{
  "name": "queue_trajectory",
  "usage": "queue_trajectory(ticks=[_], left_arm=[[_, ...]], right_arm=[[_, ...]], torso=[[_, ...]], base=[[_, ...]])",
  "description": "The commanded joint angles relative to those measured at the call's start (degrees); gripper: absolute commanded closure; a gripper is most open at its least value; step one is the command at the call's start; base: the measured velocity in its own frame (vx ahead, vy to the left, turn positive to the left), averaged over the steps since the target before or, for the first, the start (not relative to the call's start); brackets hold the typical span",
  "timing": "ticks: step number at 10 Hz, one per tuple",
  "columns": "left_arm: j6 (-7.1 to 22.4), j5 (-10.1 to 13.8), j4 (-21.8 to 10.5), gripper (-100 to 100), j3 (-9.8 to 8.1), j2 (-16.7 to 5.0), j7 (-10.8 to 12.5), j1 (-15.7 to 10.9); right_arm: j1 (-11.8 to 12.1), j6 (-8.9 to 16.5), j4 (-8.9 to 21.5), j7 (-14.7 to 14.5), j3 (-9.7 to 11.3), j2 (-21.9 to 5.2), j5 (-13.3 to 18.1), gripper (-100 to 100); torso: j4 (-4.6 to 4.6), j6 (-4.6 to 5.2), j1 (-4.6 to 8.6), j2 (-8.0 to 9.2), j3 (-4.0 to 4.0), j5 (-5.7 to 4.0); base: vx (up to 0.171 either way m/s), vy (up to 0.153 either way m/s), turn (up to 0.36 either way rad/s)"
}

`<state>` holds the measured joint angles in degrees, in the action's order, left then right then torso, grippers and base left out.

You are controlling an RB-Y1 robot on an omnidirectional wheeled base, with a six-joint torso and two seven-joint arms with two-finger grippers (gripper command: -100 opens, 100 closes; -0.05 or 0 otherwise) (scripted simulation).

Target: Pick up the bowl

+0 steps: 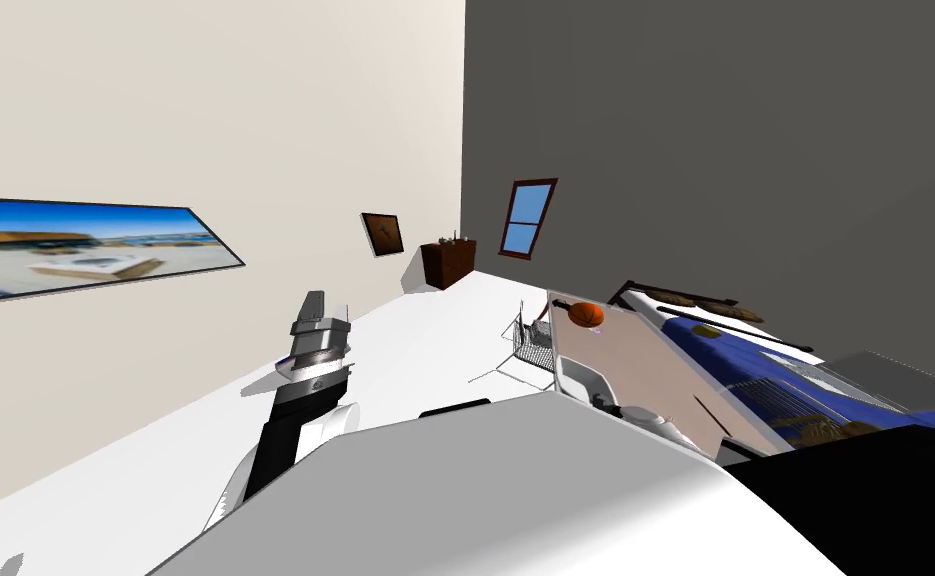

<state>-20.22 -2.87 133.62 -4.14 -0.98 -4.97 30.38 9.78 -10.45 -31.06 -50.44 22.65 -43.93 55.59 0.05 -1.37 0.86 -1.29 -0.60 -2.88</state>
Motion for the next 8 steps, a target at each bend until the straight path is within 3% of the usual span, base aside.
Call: queue_trajectory(ticks=[1,2,3,4,5,6,7,8], left_arm=[[0.0,0.0,0.0,0,0.00,0.0,0.0,0.0],[0.0,0.0,0.0,0,0.00,0.0,0.0,0.0],[0.0,0.0,0.0,0,-0.01,0.0,0.0,0.0],[0.0,0.0,0.0,0,0.00,0.0,0.0,0.0],[0.0,0.0,0.0,0,0.00,0.0,0.0,0.0],[0.0,0.0,0.0,0,0.00,0.0,0.0,0.0],[0.0,0.0,0.0,0,-0.01,0.0,0.0,0.0],[0.0,0.0,0.0,0,0.00,0.0,0.0,0.0]], right_arm=[[-0.7,0.0,0.2,-1.3,1.0,-0.4,-2.8,100],[-3.4,-0.3,3.4,-4.3,3.0,-2.7,-4.6,100],[-5.1,-0.3,3.6,-5.4,2.3,-3.0,-6.6,100],[-5.1,-0.3,3.6,-5.4,4.9,-3.0,-8.2,100],[-5.1,-0.3,3.6,-5.4,6.2,-3.0,-9.9,100],[-7.7,-0.7,6.3,-8.2,8.1,-5.6,-11.7,100],[-8.3,-0.7,4.5,-6.4,11.5,-5.6,-13.3,100],[-9.4,-0.7,7.0,-8.3,11.5,-5.6,-15.1,100]], torso=[[0.00,0.00,0.00,0.00,0.00,0.00],[0.01,0.00,0.01,-0.02,0.00,0.03],[-0.02,0.17,-0.07,0.04,0.01,0.22],[0.04,0.08,-0.18,0.07,0.05,0.24],[0.06,0.02,-0.17,0.06,0.06,0.18],[0.07,0.04,-0.14,0.06,0.07,0.18],[0.05,0.23,-0.28,0.12,0.09,0.41],[0.09,0.10,-0.37,0.16,0.13,0.32]], base=[[-0.006,0.013,0.041],[-0.011,0.036,-0.196],[-0.015,0.040,-0.200],[-0.011,0.017,-0.028],[-0.003,0.003,0.035],[-0.003,0.039,-0.255],[-0.014,0.041,-0.178],[-0.021,0.022,0.009]])
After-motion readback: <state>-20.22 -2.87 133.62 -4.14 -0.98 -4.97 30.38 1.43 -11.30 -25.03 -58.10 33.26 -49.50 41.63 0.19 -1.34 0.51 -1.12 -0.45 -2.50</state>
